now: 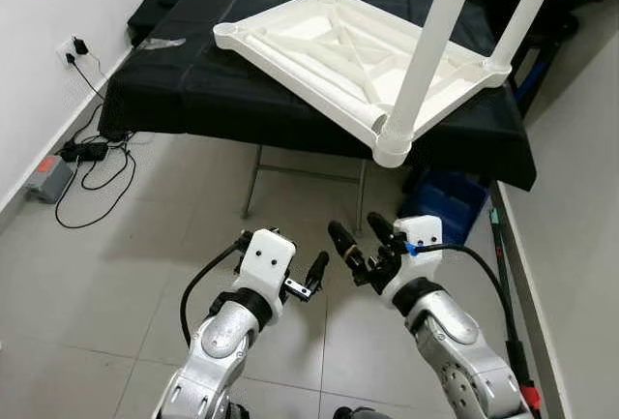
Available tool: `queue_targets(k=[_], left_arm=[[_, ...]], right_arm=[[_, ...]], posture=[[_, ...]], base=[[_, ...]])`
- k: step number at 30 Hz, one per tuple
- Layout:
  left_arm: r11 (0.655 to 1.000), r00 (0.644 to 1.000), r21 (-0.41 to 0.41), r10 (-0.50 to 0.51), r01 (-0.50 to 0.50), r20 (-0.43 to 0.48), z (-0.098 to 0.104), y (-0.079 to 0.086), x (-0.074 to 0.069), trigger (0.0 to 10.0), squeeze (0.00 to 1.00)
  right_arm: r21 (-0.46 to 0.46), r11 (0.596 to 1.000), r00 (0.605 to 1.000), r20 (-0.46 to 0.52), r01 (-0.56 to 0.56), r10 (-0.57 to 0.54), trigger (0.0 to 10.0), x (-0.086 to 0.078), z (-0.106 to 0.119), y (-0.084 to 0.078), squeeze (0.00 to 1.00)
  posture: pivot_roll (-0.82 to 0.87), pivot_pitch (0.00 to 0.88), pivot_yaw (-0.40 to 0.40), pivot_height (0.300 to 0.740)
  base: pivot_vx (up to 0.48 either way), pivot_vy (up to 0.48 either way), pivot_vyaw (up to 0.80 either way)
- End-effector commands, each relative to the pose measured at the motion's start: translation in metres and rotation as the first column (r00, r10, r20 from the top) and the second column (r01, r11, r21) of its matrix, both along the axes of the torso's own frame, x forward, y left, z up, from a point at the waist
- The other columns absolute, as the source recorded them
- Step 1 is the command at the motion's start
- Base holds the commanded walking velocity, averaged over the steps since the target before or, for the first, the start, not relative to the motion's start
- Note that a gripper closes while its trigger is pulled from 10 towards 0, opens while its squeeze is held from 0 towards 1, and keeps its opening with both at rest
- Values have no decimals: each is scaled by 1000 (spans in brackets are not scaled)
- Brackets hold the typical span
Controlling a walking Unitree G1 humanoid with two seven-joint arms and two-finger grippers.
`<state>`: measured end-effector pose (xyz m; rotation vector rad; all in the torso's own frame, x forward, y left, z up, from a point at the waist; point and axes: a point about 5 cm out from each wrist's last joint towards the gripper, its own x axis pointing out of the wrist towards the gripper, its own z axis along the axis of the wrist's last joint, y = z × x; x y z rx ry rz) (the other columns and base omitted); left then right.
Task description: Building children table
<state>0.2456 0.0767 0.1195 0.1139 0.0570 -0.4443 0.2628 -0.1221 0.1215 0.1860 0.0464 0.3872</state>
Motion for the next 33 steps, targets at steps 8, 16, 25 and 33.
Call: queue_targets(k=[8,16,25,33], left_arm=[[1000,1000,18,-11,12,-29,-14,-2,-5,10000,0],[1000,1000,2,-10,10,-25,-12,-2,-2,10000,0],[1000,1000,-16,2,-3,-18,-11,-2,-1,10000,0],[999,1000,-41,-21,22,7,-7,-3,-3,10000,0]], right_arm=[[-26,1000,1000,3,14,-14,10000,-6,-9,-1,0],[-32,999,1000,2,28,-28,10000,-3,-8,-4,0],[-86,991,994,-20,-105,104,10000,0,-12,-6,0],[-74,997,998,-58,-11,7,10000,16,-8,-35,0]], posture=[[77,34,-69,740],[69,34,-70,740],[67,35,-69,740],[75,40,-75,740]], base=[[332,-329,0],[253,-38,0],[0,0,0],[0,0,0]])
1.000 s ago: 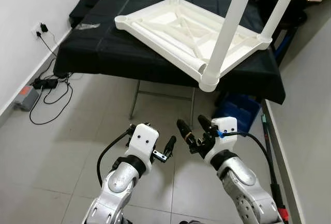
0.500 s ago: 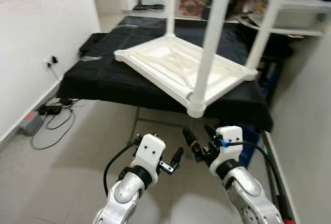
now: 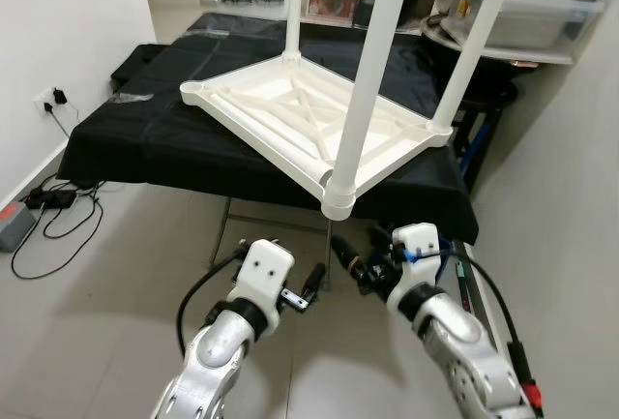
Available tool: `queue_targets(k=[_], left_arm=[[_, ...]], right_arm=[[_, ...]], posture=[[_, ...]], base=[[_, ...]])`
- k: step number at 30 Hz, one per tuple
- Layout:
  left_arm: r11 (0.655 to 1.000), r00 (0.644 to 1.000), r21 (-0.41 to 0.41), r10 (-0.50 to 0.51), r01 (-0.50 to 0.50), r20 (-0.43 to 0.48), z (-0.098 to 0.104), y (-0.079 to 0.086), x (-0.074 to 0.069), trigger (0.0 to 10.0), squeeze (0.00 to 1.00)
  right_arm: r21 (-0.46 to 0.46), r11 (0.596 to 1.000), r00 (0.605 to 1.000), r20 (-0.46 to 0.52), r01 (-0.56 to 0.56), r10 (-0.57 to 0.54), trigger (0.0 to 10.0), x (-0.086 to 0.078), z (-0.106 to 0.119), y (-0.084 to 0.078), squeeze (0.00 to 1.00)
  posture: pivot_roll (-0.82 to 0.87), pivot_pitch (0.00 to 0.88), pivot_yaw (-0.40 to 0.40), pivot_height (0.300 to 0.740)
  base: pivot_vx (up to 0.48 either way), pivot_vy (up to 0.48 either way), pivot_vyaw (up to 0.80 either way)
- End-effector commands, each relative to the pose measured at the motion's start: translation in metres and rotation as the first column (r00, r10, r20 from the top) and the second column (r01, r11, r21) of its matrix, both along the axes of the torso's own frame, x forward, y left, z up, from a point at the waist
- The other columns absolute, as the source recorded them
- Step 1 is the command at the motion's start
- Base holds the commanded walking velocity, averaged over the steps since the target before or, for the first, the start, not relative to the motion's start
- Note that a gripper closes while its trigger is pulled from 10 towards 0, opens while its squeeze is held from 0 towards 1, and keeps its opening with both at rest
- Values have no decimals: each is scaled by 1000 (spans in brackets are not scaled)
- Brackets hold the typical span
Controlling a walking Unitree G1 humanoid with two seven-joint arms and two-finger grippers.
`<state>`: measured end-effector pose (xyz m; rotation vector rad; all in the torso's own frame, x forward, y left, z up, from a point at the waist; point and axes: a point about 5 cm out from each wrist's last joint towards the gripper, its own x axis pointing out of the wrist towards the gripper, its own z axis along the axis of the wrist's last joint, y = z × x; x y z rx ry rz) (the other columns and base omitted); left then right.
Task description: Building children table
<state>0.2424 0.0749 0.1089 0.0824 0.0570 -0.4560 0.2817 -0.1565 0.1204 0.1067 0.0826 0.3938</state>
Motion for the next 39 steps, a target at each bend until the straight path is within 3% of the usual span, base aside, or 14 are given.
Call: queue_targets(k=[1,2,6,7,8,10,11,15,17,24,25,31,35,39], left_arm=[[1000,999,-19,-20,20,26,5,-2,-2,10000,0],[1000,999,-19,-20,20,26,5,-2,-2,10000,0],[999,998,-30,-43,44,41,10,-3,-6,10000,0],[999,998,-30,-43,44,41,10,-3,-6,10000,0],[998,998,-31,-45,46,42,11,-3,-8,10000,0],[998,998,-31,-45,47,43,11,-3,-9,10000,0],[998,998,-36,-43,45,50,12,-2,-10,10000,0],[998,997,-42,-46,48,58,14,-2,-13,10000,0],[998,997,-40,-53,55,54,14,-1,-15,10000,0],[997,997,-45,-53,55,56,15,0,-16,10000,0],[997,997,-43,-58,61,58,16,-1,-17,10000,0],[996,996,-52,-73,76,58,19,-3,-22,10000,0],[994,994,-50,-95,98,60,20,-5,-26,10000,0],[992,991,-34,-116,119,74,21,-7,-28,10000,0]], right_arm=[[18,1000,1000,-23,16,-16,10000,5,0,-8,0],[18,1000,1000,-23,16,-16,10000,5,0,-8,0],[19,1000,993,120,-23,20,10000,46,50,-33,0],[19,1000,993,120,-23,20,10000,46,50,-33,0],[4,1000,988,148,-31,30,10000,53,61,-36,796],[-4,999,986,165,-36,36,10000,57,67,-38,796],[5,998,982,176,-67,65,10000,60,74,-39,1000],[6,988,969,193,-157,152,10000,61,84,-36,1000],[-32,937,924,155,-349,349,10000,48,86,-35,1000],[-47,948,935,154,-315,318,10000,57,95,-49,1000],[-50,958,943,169,-282,286,10000,64,101,-52,0],[-66,970,944,220,-235,244,10000,81,121,-58,0],[-101,950,921,231,-297,312,10000,82,130,-65,0],[-45,932,898,253,-361,360,10000,82,143,-74,0]], posture=[[75,46,-68,740],[75,46,-68,740],[86,76,-72,740],[86,76,-72,740],[94,90,-75,740],[94,90,-75,740],[96,102,-75,740],[99,116,-71,740],[101,123,-70,740],[106,133,-69,740],[112,146,-69,740],[118,158,-83,740],[132,163,-94,740],[122,165,-83,740]], base=[[0,0,0],[0,0,0],[0,0,0],[0,0,0],[0,0,0],[0,0,0],[0,0,0],[0,0,0],[0,0,0],[0,0,0],[0,0,0],[0,0,0],[0,0,0],[0,0,0]])
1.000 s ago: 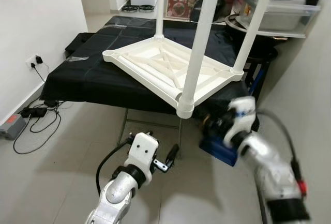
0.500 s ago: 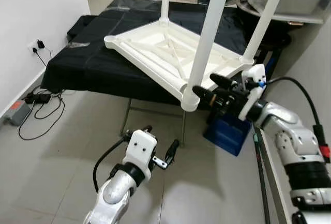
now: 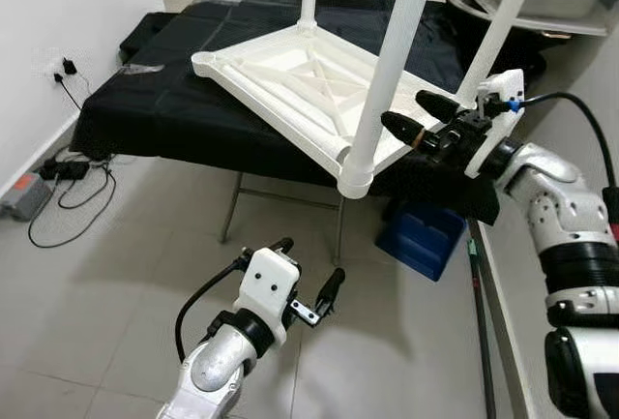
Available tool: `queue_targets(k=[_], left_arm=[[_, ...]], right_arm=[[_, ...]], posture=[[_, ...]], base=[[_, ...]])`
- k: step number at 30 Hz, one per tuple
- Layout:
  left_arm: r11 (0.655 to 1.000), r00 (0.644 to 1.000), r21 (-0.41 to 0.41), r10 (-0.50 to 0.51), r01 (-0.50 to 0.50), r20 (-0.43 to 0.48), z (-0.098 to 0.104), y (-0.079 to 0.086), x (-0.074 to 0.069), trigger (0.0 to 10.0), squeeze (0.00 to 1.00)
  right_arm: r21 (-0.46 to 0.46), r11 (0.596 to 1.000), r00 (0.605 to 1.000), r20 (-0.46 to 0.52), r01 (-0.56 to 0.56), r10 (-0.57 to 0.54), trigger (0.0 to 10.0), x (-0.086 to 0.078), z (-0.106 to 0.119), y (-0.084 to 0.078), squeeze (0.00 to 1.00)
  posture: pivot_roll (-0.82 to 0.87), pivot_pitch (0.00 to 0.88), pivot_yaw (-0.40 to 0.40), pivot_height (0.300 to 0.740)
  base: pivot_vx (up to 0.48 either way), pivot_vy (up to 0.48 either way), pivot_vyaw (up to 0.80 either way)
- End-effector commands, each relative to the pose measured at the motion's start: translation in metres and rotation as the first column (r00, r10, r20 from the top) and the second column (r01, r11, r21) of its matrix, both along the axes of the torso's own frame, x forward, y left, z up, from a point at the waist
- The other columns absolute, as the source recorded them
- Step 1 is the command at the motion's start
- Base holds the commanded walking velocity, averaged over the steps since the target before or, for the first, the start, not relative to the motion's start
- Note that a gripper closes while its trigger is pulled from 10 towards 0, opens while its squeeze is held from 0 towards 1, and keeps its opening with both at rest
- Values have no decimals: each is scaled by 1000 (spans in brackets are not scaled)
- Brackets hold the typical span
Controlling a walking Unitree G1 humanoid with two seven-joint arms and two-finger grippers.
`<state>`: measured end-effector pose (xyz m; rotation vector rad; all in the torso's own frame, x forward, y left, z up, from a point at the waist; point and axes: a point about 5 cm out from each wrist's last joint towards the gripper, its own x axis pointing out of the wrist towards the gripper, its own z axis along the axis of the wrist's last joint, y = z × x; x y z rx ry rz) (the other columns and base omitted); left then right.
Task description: Building children table
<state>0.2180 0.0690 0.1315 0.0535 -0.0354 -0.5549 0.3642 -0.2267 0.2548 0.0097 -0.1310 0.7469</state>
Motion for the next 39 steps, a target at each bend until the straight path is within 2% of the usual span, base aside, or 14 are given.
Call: queue_targets(k=[1,4,8,10,12,16,25,31,35,39], left_arm=[[1000,1000,13,-16,16,-5,-1,-1,-3,10000,0],[1000,1000,19,-4,4,3,-1,-2,-4,10000,0],[1000,1000,-1,-8,8,9,2,-3,-5,10000,0],[997,997,-18,-73,74,28,8,-7,-11,10000,0],[996,996,-20,-84,85,29,9,-8,-13,10000,0],[996,996,-27,-85,86,25,12,-9,-15,10000,0],[995,995,-30,-94,95,27,17,-11,-24,10000,0],[995,995,-32,-95,95,20,20,-11,-28,10000,0],[995,995,-29,-99,99,19,24,-12,-32,10000,0],[995,995,-30,-97,97,15,25,-12,-33,10000,0]], right_arm=[[36,999,999,15,-32,32,10000,-1,8,-4,0],[54,987,988,28,-153,152,10000,-4,13,0,0],[48,987,988,31,-154,152,10000,1,16,2,0],[42,988,988,57,-145,143,10000,7,22,7,0],[35,988,986,65,-153,151,10000,8,24,9,0],[20,984,982,73,-177,175,10000,11,28,16,0],[57,977,976,86,-206,201,10000,17,33,24,0],[101,972,974,107,-213,202,10000,24,41,36,0],[114,963,965,128,-244,229,10000,29,47,54,0],[114,959,961,132,-259,244,10000,31,50,63,0]], posture=[[122,165,-83,740],[129,169,-105,740],[126,175,-110,740],[125,184,-112,740],[123,191,-119,740],[116,215,-123,740],[126,252,-127,740],[137,269,-128,740],[144,280,-130,740],[150,293,-134,740]], base=[[0,0,0],[0,0,0],[0,0,0],[0,0,0],[0,0,0],[0,0,0],[0,0,0],[0,0,0],[0,0,0],[0,0,0]])
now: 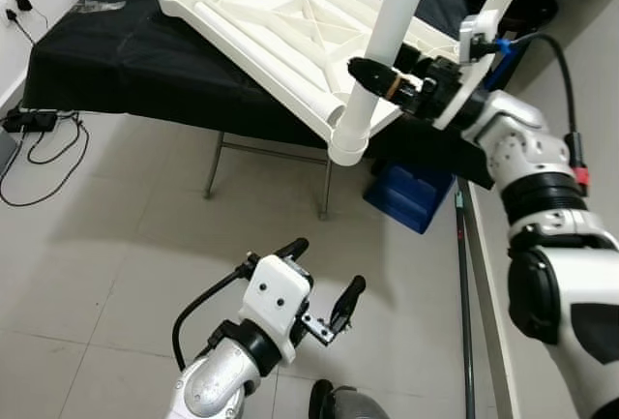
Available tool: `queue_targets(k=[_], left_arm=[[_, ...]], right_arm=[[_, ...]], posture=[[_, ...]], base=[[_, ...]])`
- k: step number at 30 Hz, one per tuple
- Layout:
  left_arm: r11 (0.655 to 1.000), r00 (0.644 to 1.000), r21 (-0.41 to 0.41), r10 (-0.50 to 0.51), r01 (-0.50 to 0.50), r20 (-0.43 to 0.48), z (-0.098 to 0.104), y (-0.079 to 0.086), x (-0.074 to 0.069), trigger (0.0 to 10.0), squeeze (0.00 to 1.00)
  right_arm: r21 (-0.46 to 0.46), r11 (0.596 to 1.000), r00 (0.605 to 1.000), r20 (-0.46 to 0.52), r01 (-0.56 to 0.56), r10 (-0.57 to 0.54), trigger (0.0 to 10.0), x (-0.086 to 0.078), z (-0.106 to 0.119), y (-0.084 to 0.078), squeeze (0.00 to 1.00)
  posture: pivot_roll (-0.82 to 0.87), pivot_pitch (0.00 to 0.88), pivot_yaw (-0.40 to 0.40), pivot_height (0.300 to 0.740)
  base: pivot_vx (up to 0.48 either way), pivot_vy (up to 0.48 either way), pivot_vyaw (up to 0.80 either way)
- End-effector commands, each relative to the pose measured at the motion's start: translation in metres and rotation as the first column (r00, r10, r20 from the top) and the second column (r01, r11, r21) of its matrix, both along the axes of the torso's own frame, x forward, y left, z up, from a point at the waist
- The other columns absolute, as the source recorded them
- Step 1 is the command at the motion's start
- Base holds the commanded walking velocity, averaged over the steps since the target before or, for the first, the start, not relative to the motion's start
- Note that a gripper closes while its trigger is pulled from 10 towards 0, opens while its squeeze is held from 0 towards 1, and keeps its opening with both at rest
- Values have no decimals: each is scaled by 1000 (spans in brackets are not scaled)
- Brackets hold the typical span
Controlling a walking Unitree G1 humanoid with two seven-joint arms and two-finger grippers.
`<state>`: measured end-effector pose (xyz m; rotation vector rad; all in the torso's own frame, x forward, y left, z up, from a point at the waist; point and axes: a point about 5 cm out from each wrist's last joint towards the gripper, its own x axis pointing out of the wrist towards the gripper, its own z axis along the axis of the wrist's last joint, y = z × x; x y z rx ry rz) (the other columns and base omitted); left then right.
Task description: Building children table
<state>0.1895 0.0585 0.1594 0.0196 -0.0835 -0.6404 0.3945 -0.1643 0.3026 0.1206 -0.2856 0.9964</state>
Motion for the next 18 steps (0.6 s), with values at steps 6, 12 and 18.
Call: queue_targets(k=[6,12,18], left_arm=[[1000,1000,12,-8,8,-21,0,-2,-8,10000,0],[1000,1000,15,-4,4,-28,1,-2,-9,10000,0],[1000,1000,19,-1,2,-31,1,-1,-9,10000,0]], right_arm=[[-9,1000,1000,13,0,0,10000,3,3,9,0],[-2,1000,1000,7,24,-24,3608,6,2,13,0],[20,999,999,-4,50,-50,0,8,2,12,0]], posture=[[154,304,-141,740],[154,306,-142,740],[150,305,-143,740]], base=[[0,0,0],[0,0,0],[0,0,0]])
